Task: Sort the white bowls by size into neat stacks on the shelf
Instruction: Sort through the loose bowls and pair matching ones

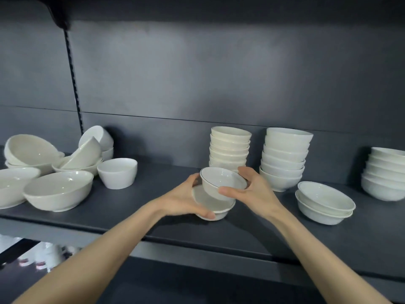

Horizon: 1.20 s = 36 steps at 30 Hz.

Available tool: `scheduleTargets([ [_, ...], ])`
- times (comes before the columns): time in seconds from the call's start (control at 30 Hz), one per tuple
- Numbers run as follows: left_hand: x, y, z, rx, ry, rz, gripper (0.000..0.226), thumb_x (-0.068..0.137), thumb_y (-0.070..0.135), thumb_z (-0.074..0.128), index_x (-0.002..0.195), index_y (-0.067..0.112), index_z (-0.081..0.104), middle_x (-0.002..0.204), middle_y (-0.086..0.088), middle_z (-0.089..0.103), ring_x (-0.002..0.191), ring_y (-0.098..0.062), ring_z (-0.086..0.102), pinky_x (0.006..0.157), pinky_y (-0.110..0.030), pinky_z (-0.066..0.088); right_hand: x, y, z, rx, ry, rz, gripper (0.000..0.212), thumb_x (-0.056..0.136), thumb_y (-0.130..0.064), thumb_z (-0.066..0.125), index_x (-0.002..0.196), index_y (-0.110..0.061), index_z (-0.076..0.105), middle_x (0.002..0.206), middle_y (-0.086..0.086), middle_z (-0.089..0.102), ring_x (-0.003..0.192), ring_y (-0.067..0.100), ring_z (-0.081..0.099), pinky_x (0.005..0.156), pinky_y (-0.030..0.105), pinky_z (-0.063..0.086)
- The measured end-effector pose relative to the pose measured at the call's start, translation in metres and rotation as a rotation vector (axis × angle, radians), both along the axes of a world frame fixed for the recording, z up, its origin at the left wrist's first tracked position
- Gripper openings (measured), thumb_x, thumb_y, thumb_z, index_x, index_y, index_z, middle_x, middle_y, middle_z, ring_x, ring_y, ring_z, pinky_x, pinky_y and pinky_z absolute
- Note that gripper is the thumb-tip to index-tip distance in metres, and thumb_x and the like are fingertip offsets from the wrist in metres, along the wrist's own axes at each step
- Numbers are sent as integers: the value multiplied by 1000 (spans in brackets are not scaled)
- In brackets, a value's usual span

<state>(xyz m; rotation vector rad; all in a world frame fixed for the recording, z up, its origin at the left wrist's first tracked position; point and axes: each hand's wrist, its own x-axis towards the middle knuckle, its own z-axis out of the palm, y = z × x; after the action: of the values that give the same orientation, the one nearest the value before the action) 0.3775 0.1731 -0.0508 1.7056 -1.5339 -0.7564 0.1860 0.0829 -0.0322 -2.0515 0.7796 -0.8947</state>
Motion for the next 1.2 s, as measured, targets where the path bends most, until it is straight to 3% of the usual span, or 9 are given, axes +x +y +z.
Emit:
scheduleTargets([
  [0.13, -4, 15, -15, 5, 141, 112, 143, 39, 40, 90, 153, 24, 5, 131, 20, 49, 125, -5, 48, 112, -32, 35, 4, 1, 2, -40, 71, 16, 79, 65, -42, 85, 130, -15, 47, 110, -15, 55, 105, 10, 52, 84, 19, 42],
  [0.3, -3, 17, -19, -37, 177, 123, 108, 50, 25, 92, 141, 16, 34, 121, 14, 60, 111, -1, 57, 94, -18, 46, 14, 5, 2, -49, 175, 12, 110, 44, -70, 79, 136, -20, 45, 129, -5, 57, 118, 17, 54, 96, 34, 49],
  [0.5, 3, 15, -26, -81, 224, 121, 99, 39, 35, 90, 126, 18, 45, 118, 8, 64, 109, -7, 62, 99, -30, 49, 21, 10, 2, -52, 198, 30, 98, 63, -49, 83, 143, -16, 37, 133, -5, 49, 122, 15, 47, 99, 29, 42],
  [0.67, 6, 13, -28, -92, 244, 117, 84, 52, 18, 93, 122, 17, 46, 115, 5, 65, 107, -8, 63, 94, -25, 50, 20, 13, -5, 5, 170, 19, 71, 58, -54, 83, 115, -22, 55, 110, -9, 62, 105, 12, 60, 87, 29, 50],
  [0.77, 5, 12, -29, -110, 246, 114, 77, 59, 12, 91, 122, 17, 47, 117, 5, 64, 109, -8, 62, 95, -25, 49, 16, 19, -6, 54, 148, 55, 53, 71, -38, 82, 110, -29, 49, 104, -20, 57, 98, 2, 57, 81, 16, 47],
  [0.9, 5, 12, -29, -122, 238, 101, 80, 46, 28, 92, 112, 29, 47, 119, 7, 62, 111, -7, 60, 98, -28, 48, 13, 19, -11, 128, 117, 73, 85, 73, -38, 80, 143, -23, 35, 131, -17, 43, 122, 5, 46, 101, 21, 38],
  [0.97, 3, 13, -28, -136, 235, 91, 73, 47, 26, 92, 104, 33, 48, 114, 9, 63, 107, -6, 61, 92, -21, 49, 13, 22, -12, 171, 106, 72, 87, 73, -36, 80, 145, -22, 33, 134, -17, 42, 126, 6, 44, 105, 24, 38],
  [1.07, 1, 13, -27, -171, 245, 85, 63, 59, 7, 89, 105, 26, 51, 109, 10, 65, 101, -2, 62, 81, -12, 48, 11, 25, -15, 176, 64, 43, 62, 72, -28, 82, 126, -23, 51, 122, -13, 60, 110, 3, 59, 84, 12, 47],
  [1.2, -6, 11, -25, -218, 263, 85, 68, 58, 8, 90, 111, 25, 51, 112, 8, 66, 104, -5, 63, 83, -17, 49, -1, 29, -12, 180, 19, 1, 50, 74, -23, 81, 117, -22, 57, 113, -10, 65, 94, -4, 61, 69, 4, 45],
])
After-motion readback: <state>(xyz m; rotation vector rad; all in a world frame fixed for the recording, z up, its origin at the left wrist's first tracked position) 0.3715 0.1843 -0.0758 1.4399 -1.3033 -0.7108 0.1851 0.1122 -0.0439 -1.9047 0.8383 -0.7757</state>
